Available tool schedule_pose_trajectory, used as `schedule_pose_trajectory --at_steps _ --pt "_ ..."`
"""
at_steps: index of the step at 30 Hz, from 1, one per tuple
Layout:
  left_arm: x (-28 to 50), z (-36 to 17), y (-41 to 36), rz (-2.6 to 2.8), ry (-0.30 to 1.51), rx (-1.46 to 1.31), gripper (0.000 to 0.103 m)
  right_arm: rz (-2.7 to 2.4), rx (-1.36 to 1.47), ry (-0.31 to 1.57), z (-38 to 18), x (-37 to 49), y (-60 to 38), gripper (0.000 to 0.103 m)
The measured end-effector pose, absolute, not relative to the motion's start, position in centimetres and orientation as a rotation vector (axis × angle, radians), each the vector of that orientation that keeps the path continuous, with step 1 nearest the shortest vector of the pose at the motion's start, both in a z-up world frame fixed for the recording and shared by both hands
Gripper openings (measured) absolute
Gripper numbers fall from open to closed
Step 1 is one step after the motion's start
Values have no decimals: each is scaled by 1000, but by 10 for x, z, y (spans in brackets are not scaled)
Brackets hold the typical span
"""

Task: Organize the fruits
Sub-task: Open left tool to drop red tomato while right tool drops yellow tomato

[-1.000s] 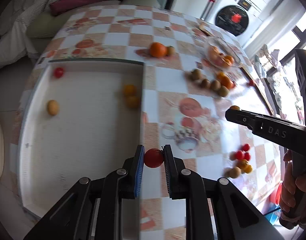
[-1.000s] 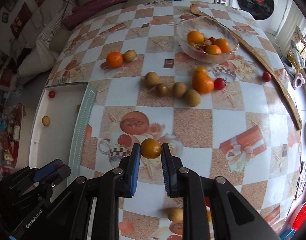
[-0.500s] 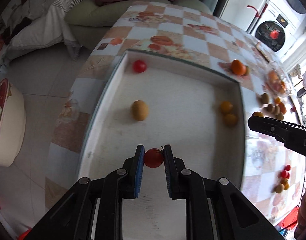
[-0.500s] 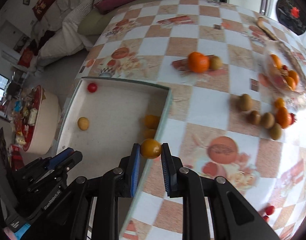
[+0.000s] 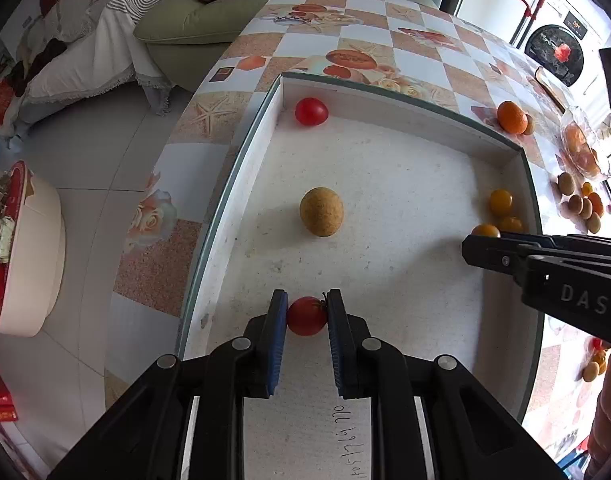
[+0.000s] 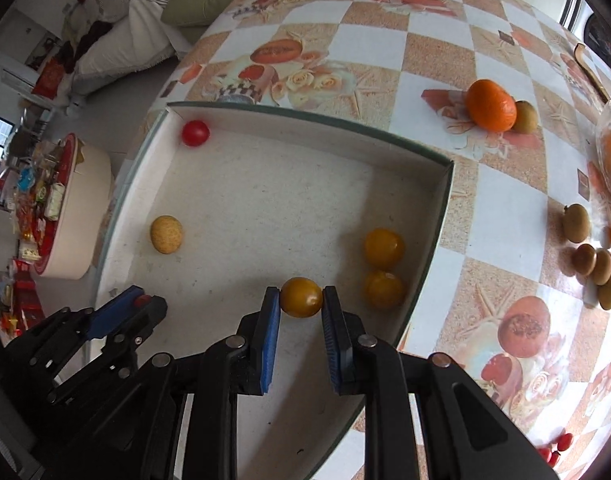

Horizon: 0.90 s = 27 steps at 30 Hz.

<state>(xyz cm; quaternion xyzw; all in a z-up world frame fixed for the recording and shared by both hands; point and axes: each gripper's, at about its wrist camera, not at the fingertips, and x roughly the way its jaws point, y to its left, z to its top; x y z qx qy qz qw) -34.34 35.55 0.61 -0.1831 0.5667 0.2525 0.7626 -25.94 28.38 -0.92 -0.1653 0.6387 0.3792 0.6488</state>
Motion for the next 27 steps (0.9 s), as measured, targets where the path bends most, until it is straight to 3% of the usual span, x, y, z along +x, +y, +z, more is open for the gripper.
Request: schedule_pose_trajectory --at_steps 7,8,9,10,11,15,19,27 --pt "-343 3 354 550 1251 -393 22 847 -401 1453 -14 -262 290 26" --pt "-344 3 354 550 1250 -397 28 854 -396 1456 -14 -262 292 31" --pt "-344 3 354 557 1252 -391 41 865 -388 1461 -14 -262 292 34" --pt "-345 3 354 571 1252 -379 79 869 -382 1464 -15 -262 293 44" --pt "-347 7 353 586 1228 -362 87 866 -381 1464 -15 -262 294 58" --pt "-347 11 347 572 1218 -311 87 882 -352 1454 -11 -259 290 63" --pt "-348 14 347 573 1224 -329 87 924 -267 1444 0 -254 284 86" --pt "-335 31 330 545 1213 -281 87 840 -178 1381 25 -239 250 87"
